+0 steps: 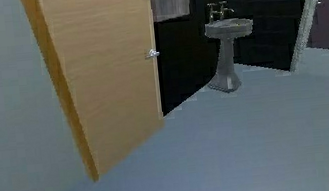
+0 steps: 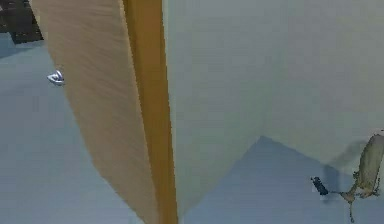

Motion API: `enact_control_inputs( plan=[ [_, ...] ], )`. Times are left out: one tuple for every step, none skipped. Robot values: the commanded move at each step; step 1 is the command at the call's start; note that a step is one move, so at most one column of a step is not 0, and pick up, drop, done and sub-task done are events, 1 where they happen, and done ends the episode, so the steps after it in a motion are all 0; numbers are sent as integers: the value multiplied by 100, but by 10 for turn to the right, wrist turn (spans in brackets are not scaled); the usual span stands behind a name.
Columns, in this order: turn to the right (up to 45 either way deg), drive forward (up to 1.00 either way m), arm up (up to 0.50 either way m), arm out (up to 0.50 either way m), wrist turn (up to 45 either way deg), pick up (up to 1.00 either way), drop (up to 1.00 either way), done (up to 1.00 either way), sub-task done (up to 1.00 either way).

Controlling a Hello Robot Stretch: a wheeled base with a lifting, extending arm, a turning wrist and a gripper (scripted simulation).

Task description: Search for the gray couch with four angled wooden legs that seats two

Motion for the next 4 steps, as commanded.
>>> enact_control_inputs(
  plan=[
    [0, 20, 0, 0, 0, 0, 0, 0, 0],
    [390, 0, 0, 0, 0, 0, 0, 0, 0],
    [0, 100, 0, 0, 0, 0, 0, 0, 0],
    [30, 0, 0, 0, 0, 0, 0, 0, 0]
  ],
)
